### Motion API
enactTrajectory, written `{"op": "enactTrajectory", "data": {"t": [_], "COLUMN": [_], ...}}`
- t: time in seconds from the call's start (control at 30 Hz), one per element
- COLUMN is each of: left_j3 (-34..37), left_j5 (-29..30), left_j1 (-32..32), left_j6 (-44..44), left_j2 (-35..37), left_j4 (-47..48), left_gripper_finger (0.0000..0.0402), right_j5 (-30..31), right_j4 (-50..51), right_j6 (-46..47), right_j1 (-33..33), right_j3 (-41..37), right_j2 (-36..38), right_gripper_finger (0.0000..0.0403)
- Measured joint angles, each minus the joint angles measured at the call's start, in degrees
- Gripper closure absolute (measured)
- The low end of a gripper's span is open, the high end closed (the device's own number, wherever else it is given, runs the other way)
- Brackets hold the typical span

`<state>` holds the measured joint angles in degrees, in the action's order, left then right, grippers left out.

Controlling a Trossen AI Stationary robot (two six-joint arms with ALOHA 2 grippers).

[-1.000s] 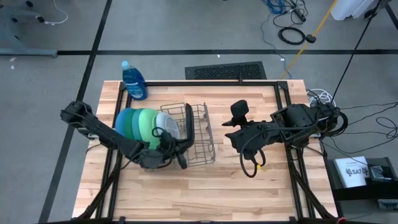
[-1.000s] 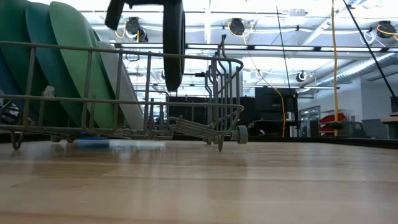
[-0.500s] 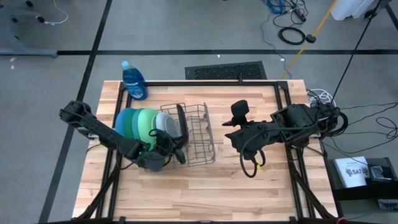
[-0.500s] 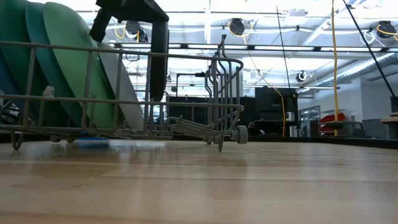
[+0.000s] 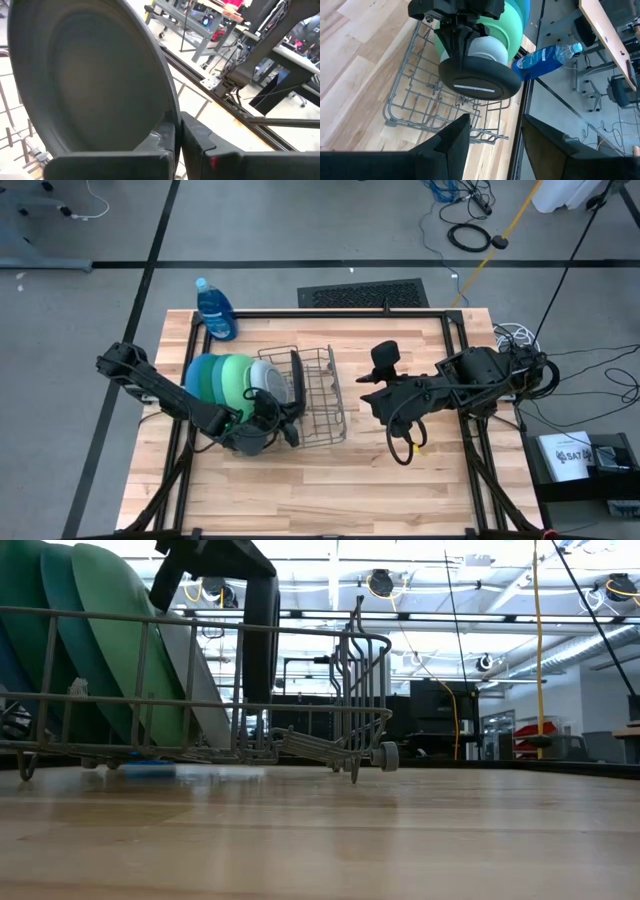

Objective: Sort dishes
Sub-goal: Put the black plate into the gray dish rack

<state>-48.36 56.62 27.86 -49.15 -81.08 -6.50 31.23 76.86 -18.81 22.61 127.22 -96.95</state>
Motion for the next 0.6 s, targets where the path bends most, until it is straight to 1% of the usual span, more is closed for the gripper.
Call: {"op": "enactTrajectory", "data": {"t": [0.27,0.6], "left_j3": [-0.1,-0.1], "left_j5": [0.2,0.7], "left_j1": [0.0,0.0], "left_j6": [0.1,0.2], "left_j2": [0.0,0.0], "left_j4": [1.1,1.4], "left_gripper_finger": [0.0365,0.0361], "right_j5": [0.0,-0.1], "right_j4": [-0.1,0.0], "right_j6": [1.4,1.6], "right_j1": [0.0,-0.2], "right_j3": [0.0,0.0], "right_j2": [-0.1,-2.3], "right_gripper_finger": [0.0232,0.0232]}}
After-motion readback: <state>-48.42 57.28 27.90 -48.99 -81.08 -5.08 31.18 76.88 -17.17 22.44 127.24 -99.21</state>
